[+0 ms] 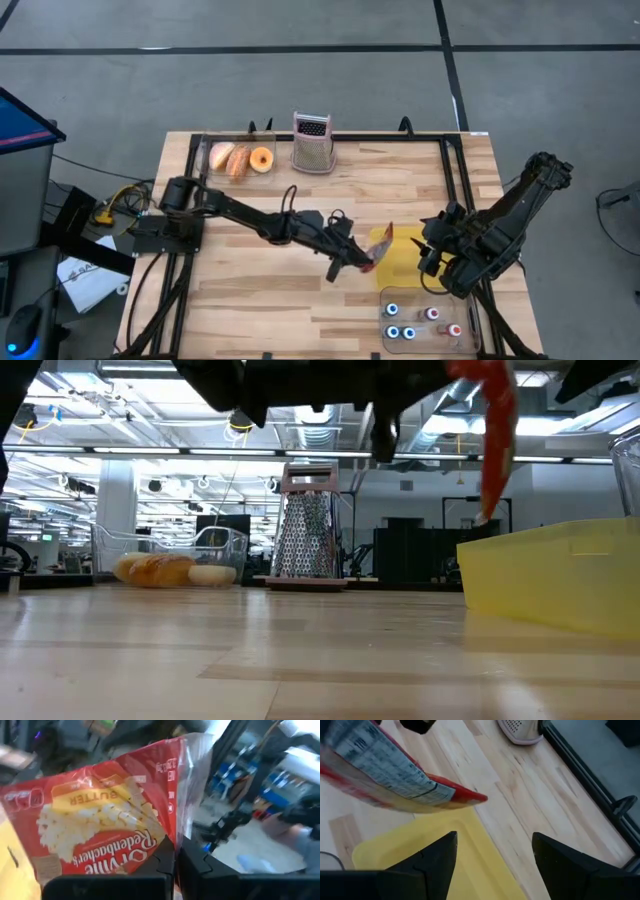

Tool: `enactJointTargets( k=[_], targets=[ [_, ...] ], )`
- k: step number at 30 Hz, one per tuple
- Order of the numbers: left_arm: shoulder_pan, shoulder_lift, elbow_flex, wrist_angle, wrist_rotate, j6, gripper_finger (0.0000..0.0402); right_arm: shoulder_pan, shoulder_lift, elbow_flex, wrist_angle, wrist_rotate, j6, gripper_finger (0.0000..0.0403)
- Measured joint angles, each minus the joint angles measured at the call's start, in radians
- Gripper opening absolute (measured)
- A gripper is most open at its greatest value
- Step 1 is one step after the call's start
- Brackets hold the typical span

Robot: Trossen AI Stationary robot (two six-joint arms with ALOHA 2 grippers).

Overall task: Pick & Place Food Item
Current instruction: Put the red popcorn bag into the yellow bin

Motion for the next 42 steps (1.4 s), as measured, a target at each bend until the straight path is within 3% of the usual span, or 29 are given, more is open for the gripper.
enactJointTargets(
  k=[3, 12, 23, 31, 35, 42],
  targets=[
    [-0.002, 0.021, 0.001, 0.090, 0.015, -0.012, 0.0000, 0.004, 0.000, 0.000, -0.001, 0.001, 0.006, 0.0249],
    [0.004, 0.073, 0.011, 0.145, 0.013, -0.030, 0.0000, 0.004, 0.000, 0.000, 0.000, 0.013, 0.005, 0.0249],
    [0.020, 0.191, 0.151, 0.074, 0.023, -0.056, 0.0000, 0.024, 0.000, 0.000, -0.001, 0.015, 0.008, 0.0249],
    [0.032, 0.191, 0.157, 0.032, -0.074, -0.056, 0.0011, 0.044, 0.000, 0.000, -0.004, 0.016, 0.020, 0.0249],
    [0.047, 0.190, 0.157, 0.032, -0.074, -0.081, 0.0059, 0.052, 0.000, 0.000, -0.005, 0.016, 0.020, 0.0249],
    [0.060, 0.190, 0.157, 0.037, -0.090, -0.089, 0.0224, 0.063, 0.000, 0.000, -0.007, 0.016, 0.032, 0.0249]
  ],
)
